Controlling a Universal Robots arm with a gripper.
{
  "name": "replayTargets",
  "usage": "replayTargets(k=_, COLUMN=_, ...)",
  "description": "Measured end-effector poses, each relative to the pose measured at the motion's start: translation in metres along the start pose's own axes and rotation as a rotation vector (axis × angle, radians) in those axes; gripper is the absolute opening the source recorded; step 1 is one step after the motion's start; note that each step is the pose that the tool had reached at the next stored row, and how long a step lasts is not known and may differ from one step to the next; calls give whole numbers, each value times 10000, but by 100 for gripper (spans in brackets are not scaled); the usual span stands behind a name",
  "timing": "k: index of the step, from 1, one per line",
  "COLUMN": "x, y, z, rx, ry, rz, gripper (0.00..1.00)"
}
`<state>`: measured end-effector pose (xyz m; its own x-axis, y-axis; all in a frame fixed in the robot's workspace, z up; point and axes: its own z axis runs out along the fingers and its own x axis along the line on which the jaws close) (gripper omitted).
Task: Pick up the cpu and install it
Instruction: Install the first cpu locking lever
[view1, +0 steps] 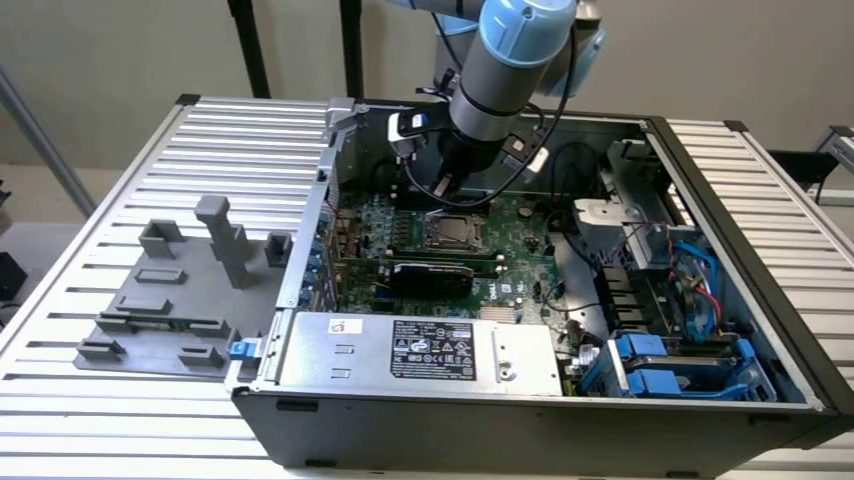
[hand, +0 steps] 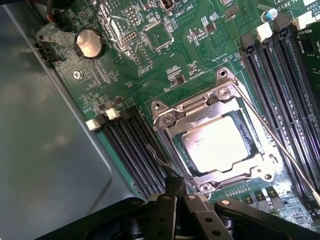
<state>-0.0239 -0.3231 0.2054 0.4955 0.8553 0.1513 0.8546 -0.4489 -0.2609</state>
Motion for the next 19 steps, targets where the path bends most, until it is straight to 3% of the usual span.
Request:
replayTargets(k=9, x=16, y=-2, z=3, rx=3, ry=-11, rz=3, gripper=11)
replayTargets(k=19, x=62, y=80, z=-10, rx=-15, ry=-44, rz=10, gripper=11)
